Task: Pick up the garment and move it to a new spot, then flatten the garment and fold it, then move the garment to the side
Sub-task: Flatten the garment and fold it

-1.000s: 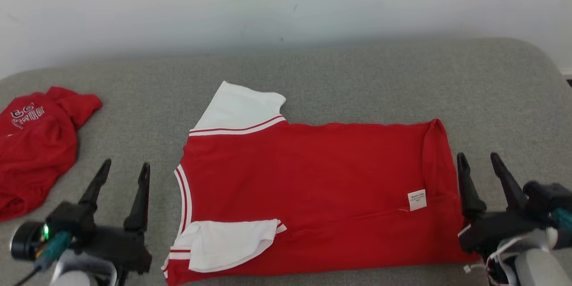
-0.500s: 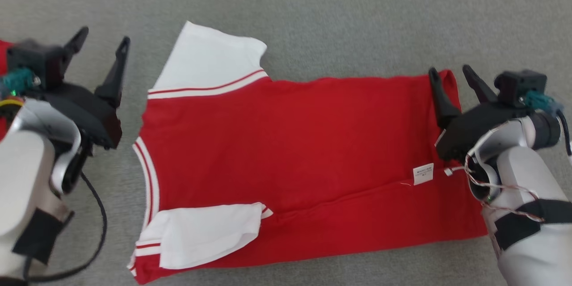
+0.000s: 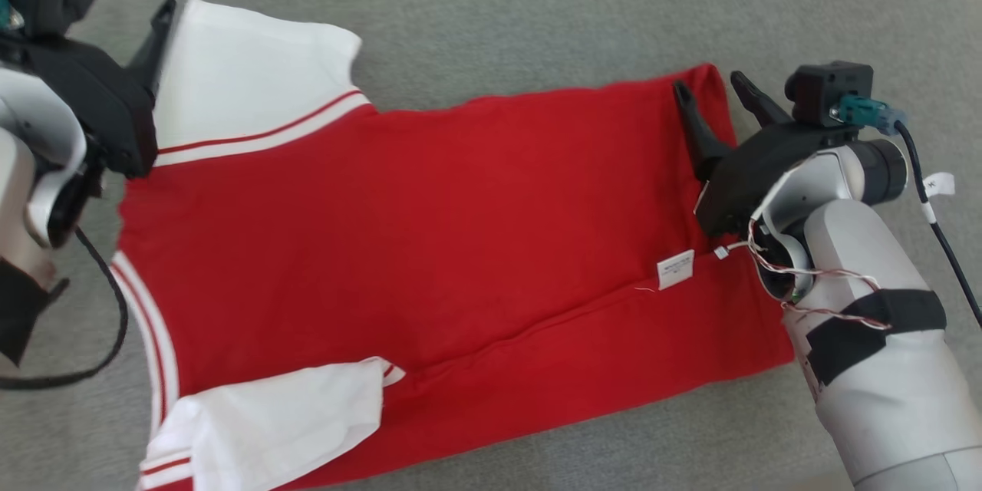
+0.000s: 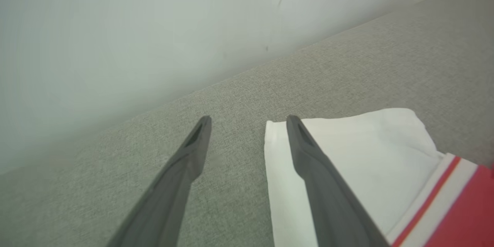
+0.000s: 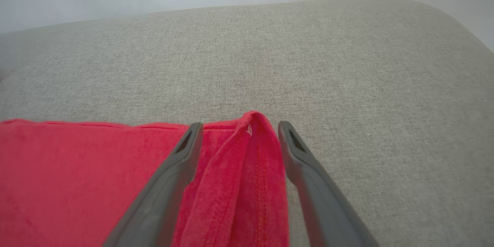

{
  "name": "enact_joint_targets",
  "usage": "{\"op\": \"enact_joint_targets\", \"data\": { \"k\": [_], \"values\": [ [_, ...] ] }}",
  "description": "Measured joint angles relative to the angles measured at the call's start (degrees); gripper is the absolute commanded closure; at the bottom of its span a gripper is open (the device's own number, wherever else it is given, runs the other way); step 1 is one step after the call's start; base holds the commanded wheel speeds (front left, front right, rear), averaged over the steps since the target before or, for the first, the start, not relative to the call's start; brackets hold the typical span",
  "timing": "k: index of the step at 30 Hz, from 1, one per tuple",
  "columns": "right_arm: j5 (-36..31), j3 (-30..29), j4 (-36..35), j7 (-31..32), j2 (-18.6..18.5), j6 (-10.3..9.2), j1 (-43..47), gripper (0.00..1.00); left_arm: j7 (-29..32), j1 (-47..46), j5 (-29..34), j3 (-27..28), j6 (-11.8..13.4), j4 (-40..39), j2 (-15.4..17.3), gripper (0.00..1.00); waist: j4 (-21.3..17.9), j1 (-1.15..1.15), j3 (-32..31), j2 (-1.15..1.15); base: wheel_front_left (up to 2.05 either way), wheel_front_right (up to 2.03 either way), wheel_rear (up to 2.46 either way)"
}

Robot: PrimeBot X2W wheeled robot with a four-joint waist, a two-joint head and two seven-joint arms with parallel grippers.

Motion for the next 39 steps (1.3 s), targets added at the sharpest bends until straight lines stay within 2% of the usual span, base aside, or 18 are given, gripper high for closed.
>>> {"op": "enact_joint_targets", "data": {
  "k": [9,17,18,20,33,39],
  "values": [
    [0.8,2.9,1.6,1.0,1.5,0.0,-2.7,0.0,0.6,-5.2,-3.3,-5.4,0.0,7.3,-0.2,0.0,-2.9,0.0,3.1,0.0,0.0,0.0,0.0],
    [1.5,3.7,4.0,1.1,2.5,0.0,-5.5,0.0,0.6,-7.9,-6.6,-9.0,0.0,11.2,-0.8,0.02,-3.9,-0.01,4.7,0.0,0.0,0.0,0.0],
    [1.7,3.6,4.4,1.1,2.5,0.0,-5.8,0.39,0.9,-8.1,-7.0,-9.7,0.0,11.5,-1.0,0.55,-3.9,-0.02,4.8,-0.01,0.0,0.0,0.0],
    [2.1,3.1,5.7,-0.2,2.9,0.0,-6.7,1.0,0.9,-9.0,-8.1,-11.6,0.0,11.6,-1.2,1.0,-3.9,-0.01,5.1,-0.01,0.0,0.0,0.0],
    [1.8,1.6,11.6,-10.4,1.2,0.0,-9.1,1.0,-9.3,-10.8,-13.1,-15.1,0.0,10.0,-3.0,1.0,-0.8,-0.01,1.3,0.0,0.0,0.0,0.0],
    [4.1,4.1,12.3,-13.5,-0.6,0.0,-6.2,1.0,-15.6,-6.0,-16.3,-16.2,0.0,5.8,-3.5,1.0,1.3,-0.02,-2.2,-0.01,0.0,0.0,0.0]
  ]
}}
